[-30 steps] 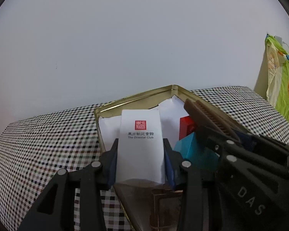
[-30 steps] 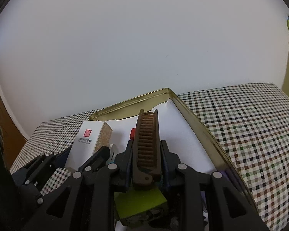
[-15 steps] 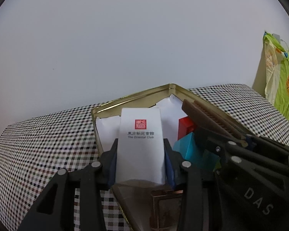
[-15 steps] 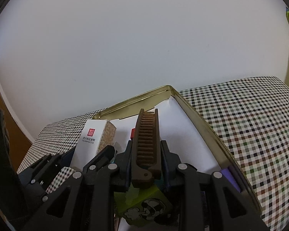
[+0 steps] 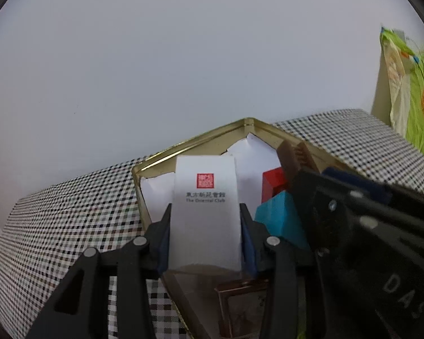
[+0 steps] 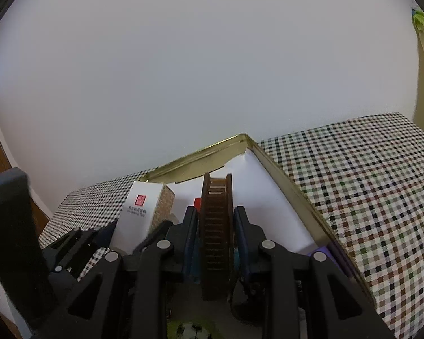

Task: Organize rigid objects

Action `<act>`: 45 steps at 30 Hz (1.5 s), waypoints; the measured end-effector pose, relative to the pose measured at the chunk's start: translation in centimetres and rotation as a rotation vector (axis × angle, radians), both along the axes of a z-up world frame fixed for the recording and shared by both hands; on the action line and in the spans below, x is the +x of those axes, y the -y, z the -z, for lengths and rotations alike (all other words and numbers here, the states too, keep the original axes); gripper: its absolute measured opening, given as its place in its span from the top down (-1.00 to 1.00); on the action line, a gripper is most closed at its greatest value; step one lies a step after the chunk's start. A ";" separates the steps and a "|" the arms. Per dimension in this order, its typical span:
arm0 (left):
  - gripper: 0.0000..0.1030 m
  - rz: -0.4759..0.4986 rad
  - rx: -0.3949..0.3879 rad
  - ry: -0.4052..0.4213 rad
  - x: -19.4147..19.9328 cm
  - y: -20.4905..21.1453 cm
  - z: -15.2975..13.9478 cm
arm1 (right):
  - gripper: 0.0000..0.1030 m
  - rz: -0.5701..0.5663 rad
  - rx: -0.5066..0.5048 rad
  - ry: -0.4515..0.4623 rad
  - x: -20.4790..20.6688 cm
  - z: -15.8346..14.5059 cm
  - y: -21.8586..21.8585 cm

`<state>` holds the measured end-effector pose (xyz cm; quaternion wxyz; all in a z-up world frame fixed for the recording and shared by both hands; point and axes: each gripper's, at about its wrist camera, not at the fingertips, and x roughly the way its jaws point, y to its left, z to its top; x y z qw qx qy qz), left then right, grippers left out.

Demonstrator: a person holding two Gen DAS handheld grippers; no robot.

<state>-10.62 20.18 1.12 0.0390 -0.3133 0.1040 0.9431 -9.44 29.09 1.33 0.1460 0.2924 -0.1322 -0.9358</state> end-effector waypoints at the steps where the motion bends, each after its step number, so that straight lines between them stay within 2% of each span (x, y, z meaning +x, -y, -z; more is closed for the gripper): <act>1: 0.17 -0.003 0.008 0.006 -0.1 0.2 0.0 | 0.42 0.007 -0.004 -0.002 0.0 0.0 -0.2; 3: 0.05 -0.016 0.054 0.029 -0.3 0.8 -0.1 | 0.42 0.014 -0.022 0.004 -0.3 -0.1 -0.5; 4: -0.18 -0.029 0.084 0.040 -0.4 1.3 -0.1 | 0.42 0.016 -0.036 0.007 -0.4 -0.1 -0.7; 5: -0.50 -0.048 0.132 0.055 -0.6 2.0 -0.3 | 0.42 0.023 -0.051 0.008 -0.4 0.0 -0.8; 6: -0.66 -0.053 0.169 0.066 -0.6 2.5 -0.4 | 0.39 0.024 -0.061 0.007 -0.3 -0.1 -1.0; 7: -0.91 -0.058 0.219 0.075 -0.7 3.2 -0.5 | 0.29 0.029 -0.069 0.002 -0.4 -0.1 -1.2; 8: -0.98 -0.061 0.241 0.076 -0.8 3.5 -0.5 | 0.24 0.028 -0.080 -0.007 -0.5 -0.1 -1.4; 10: -0.98 -0.081 0.261 0.072 -0.7 3.8 -0.5 | 0.00 0.033 -0.092 -0.031 -0.4 -0.4 -1.5; 12: -0.98 -0.083 0.261 0.073 -0.6 3.8 -0.4 | -0.16 0.041 -0.080 -0.048 -0.1 -0.7 -1.2; 23: -0.99 -0.106 0.232 0.051 -0.3 3.6 -0.4 | -0.21 0.080 -0.099 -0.055 0.7 -0.7 -1.5; 29: -0.99 -0.128 0.122 -0.050 0.7 3.0 -0.7 | -0.23 0.146 -0.028 -0.119 1.2 -1.2 -1.4; 32: -0.99 -0.119 0.094 -0.085 1.3 2.9 -0.7 | -0.24 0.170 0.005 -0.155 1.8 -1.6 -1.2; 34: -0.99 -0.119 0.083 -0.110 1.7 3.1 -0.6 | -0.35 0.187 0.038 -0.177 2.1 -1.7 -0.8; 36: -0.99 -0.120 0.080 -0.119 2.1 3.1 -0.6 | -0.48 0.197 0.061 -0.194 2.4 -1.7 -0.4; 45: -0.99 -0.136 0.128 -0.134 2.8 4.5 -0.5 | -0.50 0.222 0.095 -0.230 3.2 -1.6 0.4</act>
